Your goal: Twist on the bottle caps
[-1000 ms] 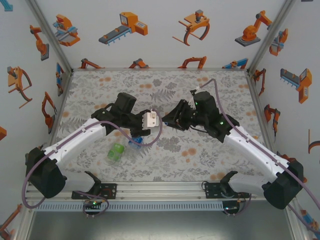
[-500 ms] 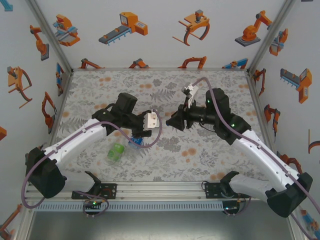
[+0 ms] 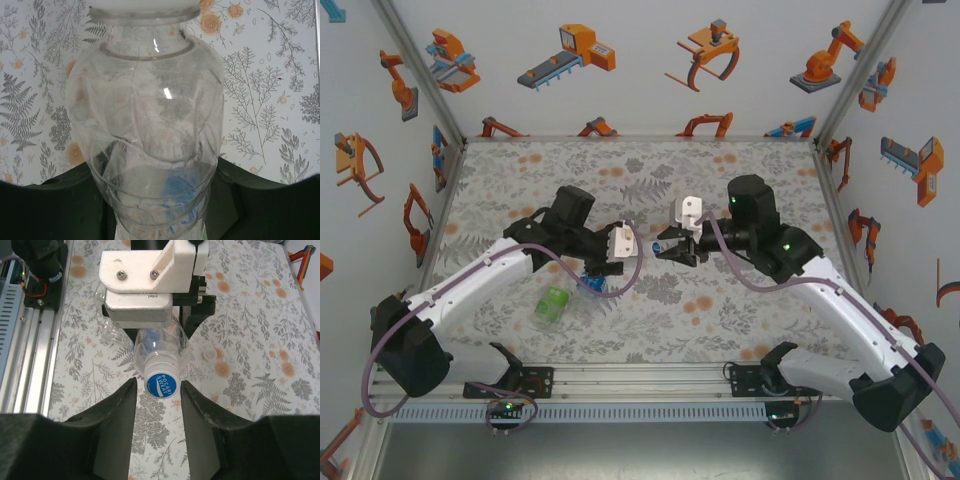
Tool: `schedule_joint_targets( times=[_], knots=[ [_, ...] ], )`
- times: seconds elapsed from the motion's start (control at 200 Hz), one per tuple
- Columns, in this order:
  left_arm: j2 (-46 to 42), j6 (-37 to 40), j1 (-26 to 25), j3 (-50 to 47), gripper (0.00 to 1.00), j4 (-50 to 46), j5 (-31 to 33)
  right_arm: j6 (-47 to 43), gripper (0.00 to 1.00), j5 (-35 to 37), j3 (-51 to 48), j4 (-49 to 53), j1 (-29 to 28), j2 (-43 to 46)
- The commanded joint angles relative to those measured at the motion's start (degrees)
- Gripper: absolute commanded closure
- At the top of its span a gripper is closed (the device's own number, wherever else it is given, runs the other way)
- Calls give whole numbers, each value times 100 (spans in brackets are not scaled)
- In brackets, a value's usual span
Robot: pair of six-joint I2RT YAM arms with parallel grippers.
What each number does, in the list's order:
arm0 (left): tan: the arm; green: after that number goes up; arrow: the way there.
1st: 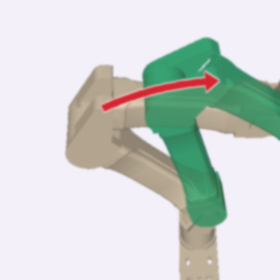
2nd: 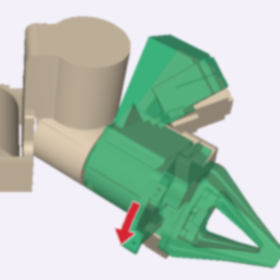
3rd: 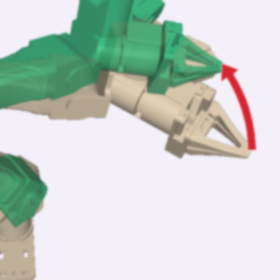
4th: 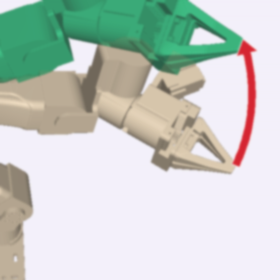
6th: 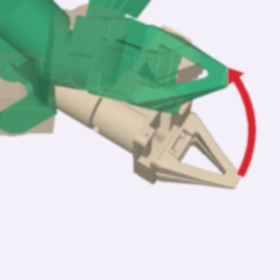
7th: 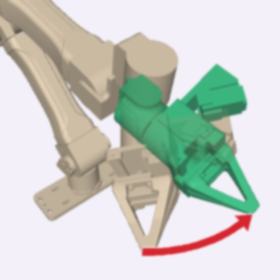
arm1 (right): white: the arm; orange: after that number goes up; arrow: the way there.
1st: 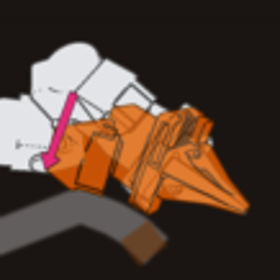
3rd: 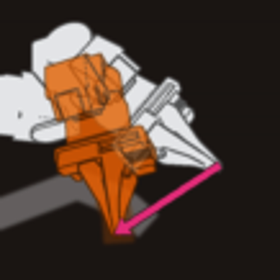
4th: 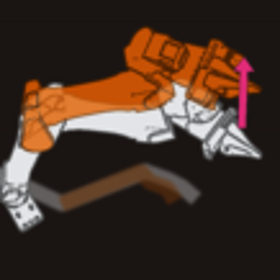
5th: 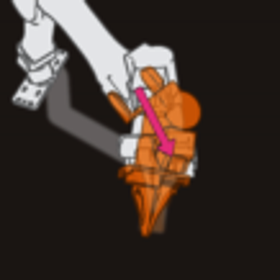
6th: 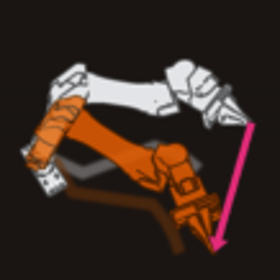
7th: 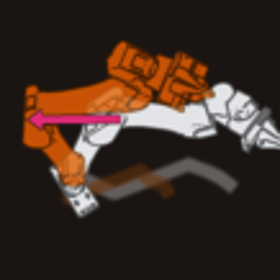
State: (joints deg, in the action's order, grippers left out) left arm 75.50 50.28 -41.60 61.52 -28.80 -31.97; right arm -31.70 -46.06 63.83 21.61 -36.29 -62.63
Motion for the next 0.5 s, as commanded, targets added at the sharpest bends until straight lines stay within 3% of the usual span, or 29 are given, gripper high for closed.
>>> schedule_joint_targets(
  times=[0.0, 0.496],
  knots=[
    [-111, 143, -33, 131, 100, -110, -240, -468, 54, -170, -68, -170, -66, -10],
    [-114, 156, -41, 144, 100, -143, -293, -468, 58, -195, -122, -238, -106, -302]
  ],
)
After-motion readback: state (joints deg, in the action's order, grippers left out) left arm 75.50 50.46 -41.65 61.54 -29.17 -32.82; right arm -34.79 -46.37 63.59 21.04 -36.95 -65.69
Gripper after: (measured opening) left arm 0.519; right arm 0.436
